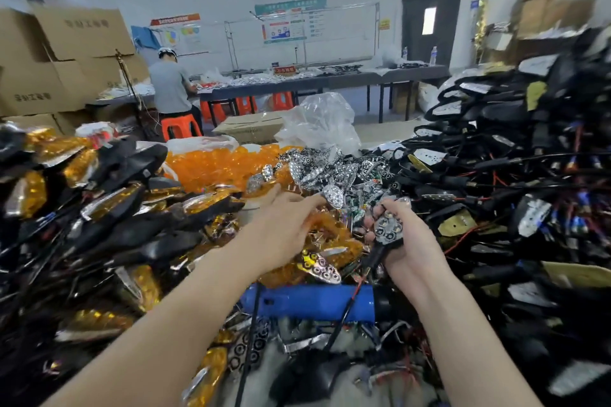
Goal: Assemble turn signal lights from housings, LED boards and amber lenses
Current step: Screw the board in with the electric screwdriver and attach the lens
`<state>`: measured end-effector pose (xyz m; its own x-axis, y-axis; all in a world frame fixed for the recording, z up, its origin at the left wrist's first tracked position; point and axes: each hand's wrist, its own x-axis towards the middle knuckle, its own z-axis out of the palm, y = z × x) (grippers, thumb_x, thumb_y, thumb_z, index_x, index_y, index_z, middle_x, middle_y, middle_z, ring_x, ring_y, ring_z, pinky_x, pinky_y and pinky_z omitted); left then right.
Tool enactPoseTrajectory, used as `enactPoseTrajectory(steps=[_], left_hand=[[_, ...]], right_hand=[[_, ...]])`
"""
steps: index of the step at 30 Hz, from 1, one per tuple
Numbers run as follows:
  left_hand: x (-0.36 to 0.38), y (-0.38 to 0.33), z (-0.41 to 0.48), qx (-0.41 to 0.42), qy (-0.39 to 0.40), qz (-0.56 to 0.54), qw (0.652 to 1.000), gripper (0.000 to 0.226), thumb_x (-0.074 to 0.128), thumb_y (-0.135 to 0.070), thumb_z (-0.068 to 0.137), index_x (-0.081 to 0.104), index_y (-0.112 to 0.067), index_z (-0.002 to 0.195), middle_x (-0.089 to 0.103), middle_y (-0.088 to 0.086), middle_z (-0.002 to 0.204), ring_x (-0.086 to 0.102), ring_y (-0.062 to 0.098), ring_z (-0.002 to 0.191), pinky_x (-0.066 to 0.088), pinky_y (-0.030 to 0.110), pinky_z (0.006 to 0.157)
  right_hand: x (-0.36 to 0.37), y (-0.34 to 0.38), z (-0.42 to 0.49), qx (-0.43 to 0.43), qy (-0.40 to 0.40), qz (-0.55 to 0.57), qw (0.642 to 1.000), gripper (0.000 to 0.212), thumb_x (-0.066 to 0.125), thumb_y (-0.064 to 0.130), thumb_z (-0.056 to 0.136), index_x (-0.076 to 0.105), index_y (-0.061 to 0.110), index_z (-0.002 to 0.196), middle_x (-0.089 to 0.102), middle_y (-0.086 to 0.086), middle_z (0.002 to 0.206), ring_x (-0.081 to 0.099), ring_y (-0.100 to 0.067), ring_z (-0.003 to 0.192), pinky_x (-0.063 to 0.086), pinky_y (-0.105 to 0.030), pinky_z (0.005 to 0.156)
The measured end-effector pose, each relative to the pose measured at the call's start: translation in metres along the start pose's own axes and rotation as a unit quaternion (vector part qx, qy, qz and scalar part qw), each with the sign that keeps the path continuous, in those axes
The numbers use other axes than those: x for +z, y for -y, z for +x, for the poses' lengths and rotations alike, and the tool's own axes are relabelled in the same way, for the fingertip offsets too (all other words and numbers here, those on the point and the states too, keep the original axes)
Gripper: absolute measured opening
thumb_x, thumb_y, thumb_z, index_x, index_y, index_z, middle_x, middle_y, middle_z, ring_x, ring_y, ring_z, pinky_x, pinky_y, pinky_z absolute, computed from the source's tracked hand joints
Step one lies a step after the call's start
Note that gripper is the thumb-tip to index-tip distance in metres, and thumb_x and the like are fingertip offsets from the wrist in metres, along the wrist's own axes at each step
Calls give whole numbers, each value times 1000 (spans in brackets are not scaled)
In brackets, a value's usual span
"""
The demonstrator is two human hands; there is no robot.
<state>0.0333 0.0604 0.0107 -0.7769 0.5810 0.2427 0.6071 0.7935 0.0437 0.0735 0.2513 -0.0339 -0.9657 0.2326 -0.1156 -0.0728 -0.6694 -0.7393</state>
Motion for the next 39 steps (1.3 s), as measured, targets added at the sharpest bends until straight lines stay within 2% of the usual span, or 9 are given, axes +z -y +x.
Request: enactPoseTrajectory(steps=[2, 5, 10, 15, 21, 25, 33, 36, 39], left_hand=[[-5, -8, -11, -26, -95, -87, 991, 36, 44, -25, 104, 51, -33, 139, 66, -7, 123, 61, 3, 105, 45, 30, 103], [-9, -30, -35, -88, -186, -346, 915, 26, 45, -27, 105, 58, -44, 120, 74, -11, 90, 65, 3, 59, 52, 20, 55], [13, -74, -80, -165, -118, -711, 674, 26, 48, -25, 103, 69, -26, 89, 68, 10, 79, 47, 19, 42, 34, 24, 40], [46, -89, -90, -197, -76, -797, 566, 41, 53, -48, 82, 71, -17, 100, 52, 7, 70, 32, 16, 39, 26, 20, 39], [57, -88, -101, -123, -103, -608, 778, 20, 47, -39, 98, 67, -41, 105, 46, -10, 56, 40, 13, 49, 30, 24, 44], [57, -90, -103, -102, -117, -533, 832, 25, 50, -40, 96, 67, -42, 115, 62, -28, 67, 54, -12, 56, 38, 4, 50], [48, -94, -105, -129, -139, -572, 798, 39, 61, -48, 81, 61, -49, 120, 69, -20, 89, 59, 4, 53, 49, 15, 54], [45, -100, -108, -89, -123, -641, 752, 39, 74, -34, 78, 65, -45, 115, 72, -17, 100, 69, 9, 71, 55, 19, 67], [50, -103, -108, -52, -128, -612, 779, 48, 79, -27, 81, 61, -47, 120, 67, -11, 113, 68, 12, 95, 54, 19, 82]], right_hand=[[-1, 5, -14, -14, 20, 29, 999, 15, 58, 18, 100, 62, 18, 86, 61, 2, 69, 59, -13, 58, 48, -23, 47], [-9, 9, -42, -10, 33, 70, 997, 24, 61, 20, 99, 72, 18, 78, 62, 1, 72, 62, -14, 61, 52, -24, 51], [-28, -5, -87, 28, 49, 116, 992, 8, 62, 22, 92, 65, 15, 95, 61, -4, 79, 61, -18, 64, 54, -29, 54], [-28, -16, -97, -2, 48, 45, 998, 19, 70, 21, 76, 68, 14, 94, 64, -6, 77, 63, -20, 62, 54, -30, 55], [-36, -33, -92, -108, 51, -143, 982, 18, 83, 42, 73, 74, 32, 85, 68, -2, 81, 62, -15, 67, 51, -28, 56], [-39, -35, -91, -106, 78, -187, 973, 52, 87, 66, 64, 71, 27, 95, 67, -1, 81, 59, -16, 64, 50, -29, 58], [-38, -35, -91, -116, 52, -214, 969, 31, 77, 53, 76, 75, 28, 95, 73, 1, 80, 64, -14, 65, 53, -28, 58], [-37, -36, -92, -108, 29, -186, 976, 22, 75, 45, 81, 75, 27, 93, 74, -1, 81, 68, -15, 70, 55, -26, 61], [-37, -36, -93, -104, 11, -181, 978, 15, 75, 41, 82, 76, 27, 89, 74, 2, 81, 70, -13, 73, 56, -25, 63]])
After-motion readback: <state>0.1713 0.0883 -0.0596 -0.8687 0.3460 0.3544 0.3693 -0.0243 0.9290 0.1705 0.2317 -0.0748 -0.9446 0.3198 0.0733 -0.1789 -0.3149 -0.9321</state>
